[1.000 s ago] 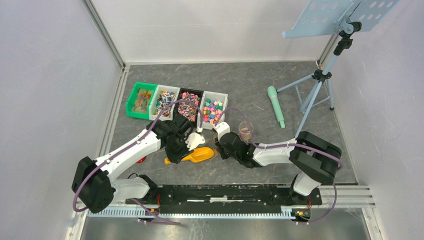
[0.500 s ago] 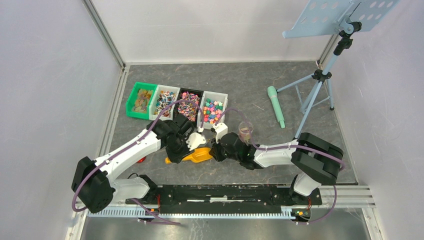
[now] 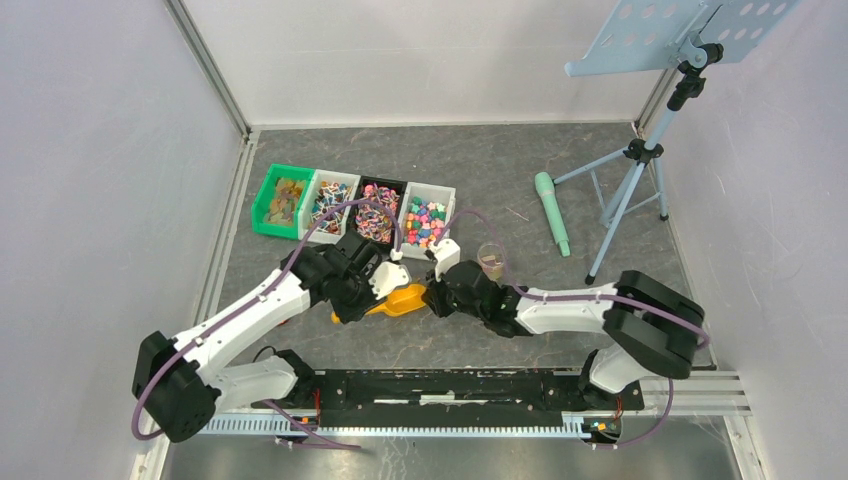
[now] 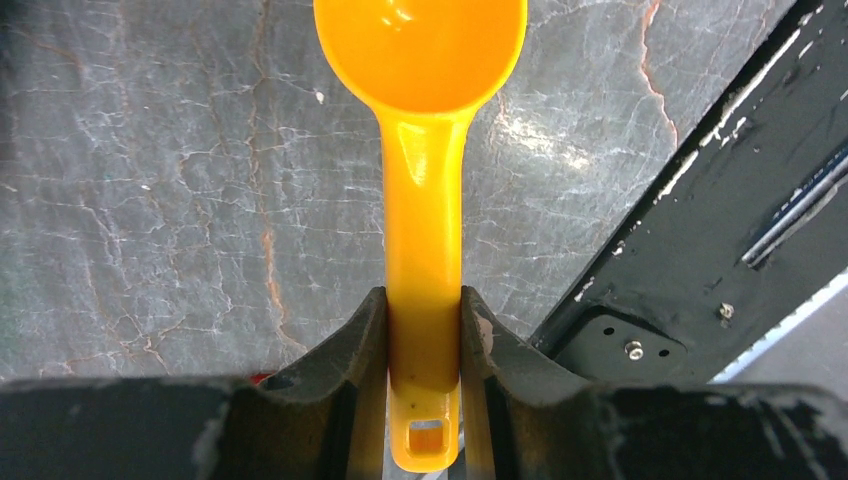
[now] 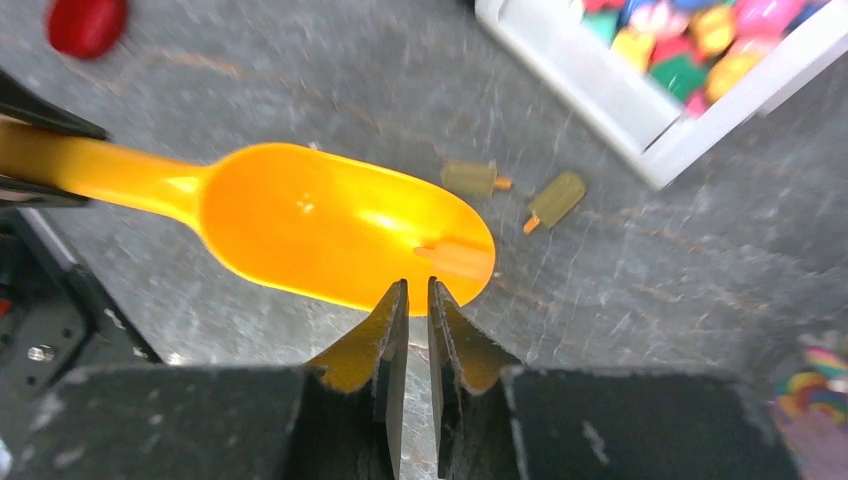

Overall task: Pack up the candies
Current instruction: Scoop the fake candies from the center of the board.

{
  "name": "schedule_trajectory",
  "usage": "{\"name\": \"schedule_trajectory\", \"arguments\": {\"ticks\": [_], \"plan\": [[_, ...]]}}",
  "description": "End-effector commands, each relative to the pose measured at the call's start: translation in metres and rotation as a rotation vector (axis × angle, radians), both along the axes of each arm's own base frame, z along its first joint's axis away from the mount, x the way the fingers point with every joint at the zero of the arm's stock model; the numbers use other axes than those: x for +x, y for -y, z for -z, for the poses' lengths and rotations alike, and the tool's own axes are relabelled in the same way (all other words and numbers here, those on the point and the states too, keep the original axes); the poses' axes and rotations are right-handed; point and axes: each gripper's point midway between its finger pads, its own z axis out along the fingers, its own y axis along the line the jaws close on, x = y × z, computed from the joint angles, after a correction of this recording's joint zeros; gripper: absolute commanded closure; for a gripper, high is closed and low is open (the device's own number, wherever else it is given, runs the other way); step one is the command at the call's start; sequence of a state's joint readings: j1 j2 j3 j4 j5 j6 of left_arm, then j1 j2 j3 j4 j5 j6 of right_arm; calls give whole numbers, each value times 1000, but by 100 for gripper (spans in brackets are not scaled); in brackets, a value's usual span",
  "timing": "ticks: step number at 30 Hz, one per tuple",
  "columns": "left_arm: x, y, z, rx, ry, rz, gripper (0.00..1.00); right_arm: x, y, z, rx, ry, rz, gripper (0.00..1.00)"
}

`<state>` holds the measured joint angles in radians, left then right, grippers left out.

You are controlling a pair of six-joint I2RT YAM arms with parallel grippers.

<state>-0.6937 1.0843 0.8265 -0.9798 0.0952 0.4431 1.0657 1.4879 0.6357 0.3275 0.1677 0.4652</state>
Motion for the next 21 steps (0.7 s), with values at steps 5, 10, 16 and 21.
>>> {"name": "schedule_trajectory", "arguments": {"ticks": [5,10,16,21], "plan": [[27,21,-30,-186,203,-92,98,6,22,-132,224,202,52,79],[45,36,-64,-379,377,-140,98,6,52,-161,282,270,132,78],[54,21,-73,-393,479,-222,98,2,59,-156,254,247,139,77],[52,22,-79,-478,532,-227,98,5,61,-144,221,248,150,77]]}}
